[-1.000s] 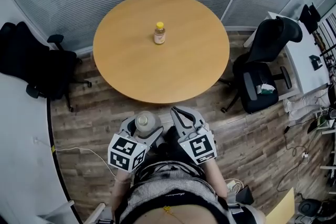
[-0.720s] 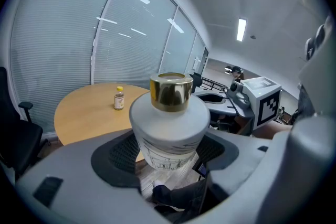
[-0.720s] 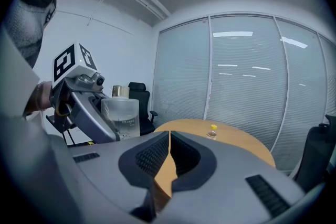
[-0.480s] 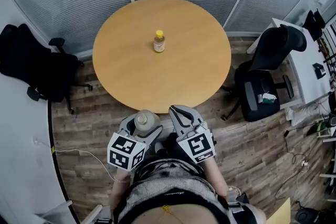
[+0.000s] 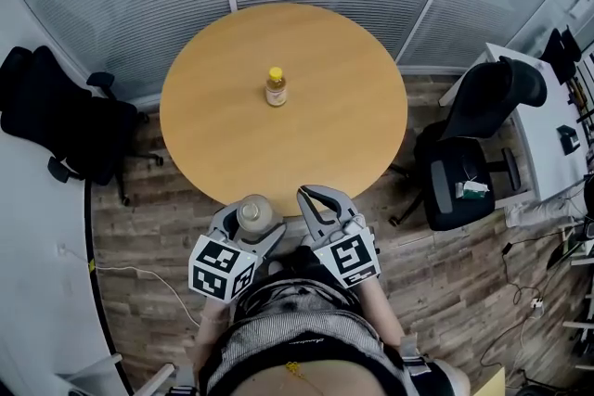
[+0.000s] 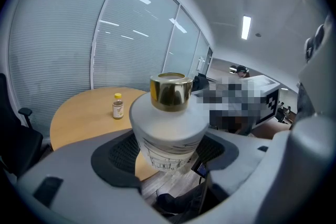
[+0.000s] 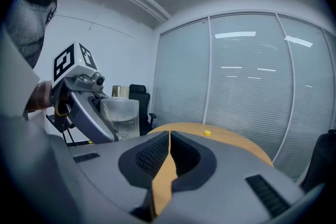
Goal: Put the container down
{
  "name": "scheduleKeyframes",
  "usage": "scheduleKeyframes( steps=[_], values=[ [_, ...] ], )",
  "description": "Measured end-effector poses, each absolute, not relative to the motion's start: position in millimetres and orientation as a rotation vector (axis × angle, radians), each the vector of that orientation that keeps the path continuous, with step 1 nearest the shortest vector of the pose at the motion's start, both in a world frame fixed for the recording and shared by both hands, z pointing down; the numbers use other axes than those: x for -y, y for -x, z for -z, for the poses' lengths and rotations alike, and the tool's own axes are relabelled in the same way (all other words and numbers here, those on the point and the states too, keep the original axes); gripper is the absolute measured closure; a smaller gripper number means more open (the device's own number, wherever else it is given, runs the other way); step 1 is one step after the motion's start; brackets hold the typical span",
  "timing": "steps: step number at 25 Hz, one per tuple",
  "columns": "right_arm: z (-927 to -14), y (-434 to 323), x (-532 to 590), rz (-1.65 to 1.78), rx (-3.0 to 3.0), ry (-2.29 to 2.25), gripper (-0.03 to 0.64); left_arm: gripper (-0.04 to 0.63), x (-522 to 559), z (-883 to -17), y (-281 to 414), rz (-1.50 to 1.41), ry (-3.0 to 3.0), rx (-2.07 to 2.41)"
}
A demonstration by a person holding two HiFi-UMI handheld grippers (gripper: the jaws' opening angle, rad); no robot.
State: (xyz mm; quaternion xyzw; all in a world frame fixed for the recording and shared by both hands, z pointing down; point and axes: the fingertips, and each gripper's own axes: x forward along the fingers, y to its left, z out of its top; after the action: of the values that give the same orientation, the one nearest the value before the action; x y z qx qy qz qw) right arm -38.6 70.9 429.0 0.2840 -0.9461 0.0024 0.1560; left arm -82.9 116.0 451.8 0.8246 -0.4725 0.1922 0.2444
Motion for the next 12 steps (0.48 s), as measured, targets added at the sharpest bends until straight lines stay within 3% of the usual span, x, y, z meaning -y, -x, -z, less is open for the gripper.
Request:
scheduleKeyframes(
  steps=[12],
  values=[
    [-433.3, 28.0, -36.9, -0.011, 2.739, -0.722, 0.595, 0.256, -85.0, -450.4, 64.3, -0.521, -2.217, 1.346]
  ],
)
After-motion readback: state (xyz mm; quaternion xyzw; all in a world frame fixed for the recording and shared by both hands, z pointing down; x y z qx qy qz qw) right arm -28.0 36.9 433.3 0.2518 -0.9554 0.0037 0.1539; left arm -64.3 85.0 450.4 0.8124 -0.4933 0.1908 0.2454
